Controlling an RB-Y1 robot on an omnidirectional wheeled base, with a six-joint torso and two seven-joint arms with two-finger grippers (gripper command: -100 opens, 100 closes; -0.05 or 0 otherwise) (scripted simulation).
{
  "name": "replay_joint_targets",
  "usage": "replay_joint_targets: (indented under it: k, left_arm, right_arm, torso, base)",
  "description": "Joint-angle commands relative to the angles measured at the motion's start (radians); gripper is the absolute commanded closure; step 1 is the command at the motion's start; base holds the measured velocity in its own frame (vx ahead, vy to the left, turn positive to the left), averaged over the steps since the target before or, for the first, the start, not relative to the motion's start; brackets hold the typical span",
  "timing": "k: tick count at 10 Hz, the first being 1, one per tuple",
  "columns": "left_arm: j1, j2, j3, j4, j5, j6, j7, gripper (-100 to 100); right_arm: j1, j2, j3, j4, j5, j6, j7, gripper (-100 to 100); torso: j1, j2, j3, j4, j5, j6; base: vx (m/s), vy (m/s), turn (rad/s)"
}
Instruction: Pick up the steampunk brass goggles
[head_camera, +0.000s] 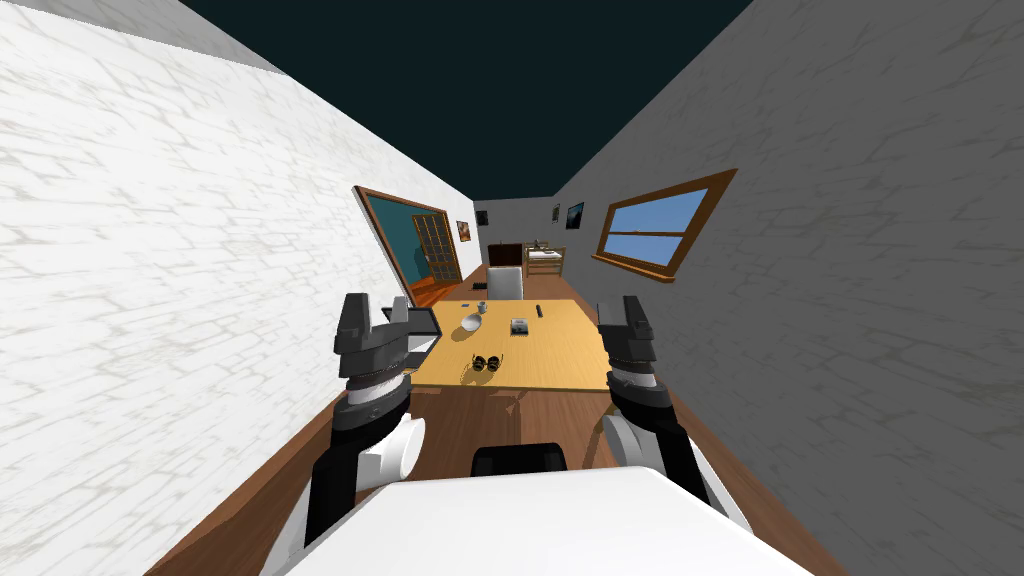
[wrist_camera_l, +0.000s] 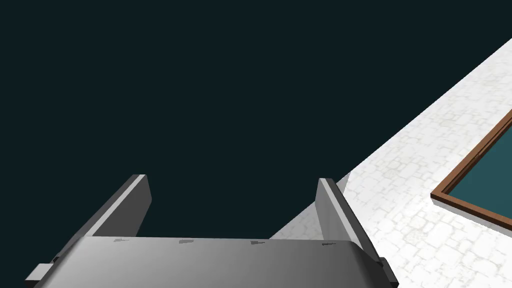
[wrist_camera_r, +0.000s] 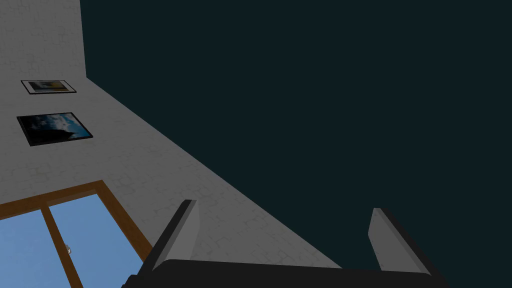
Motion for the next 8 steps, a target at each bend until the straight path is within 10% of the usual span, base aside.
replay_joint_targets:
  k: [1, 8]
  left_arm:
    - [-0.026, 0.031, 0.001, 0.046, 0.006, 0.016, 0.002, -100]
    - [-0.115, 0.088, 0.006, 0.201, 0.028, 0.069, 0.011, -100]
  right_arm:
    - [0.0, 0.0, 0.0, 0.0, 0.0, 0.0, 0.0, 0]
    - [0.0, 0.0, 0.0, 0.0, 0.0, 0.0, 0.0, 0]
  torso:
    - [0.0, 0.0, 0.0, 0.0, 0.0, 0.0]
    - [0.002, 0.002, 0.001, 0.0, 0.0, 0.0]
  base:
    - [-0.014, 0.007, 0.013]
    - [-0.024, 0.016, 0.01]
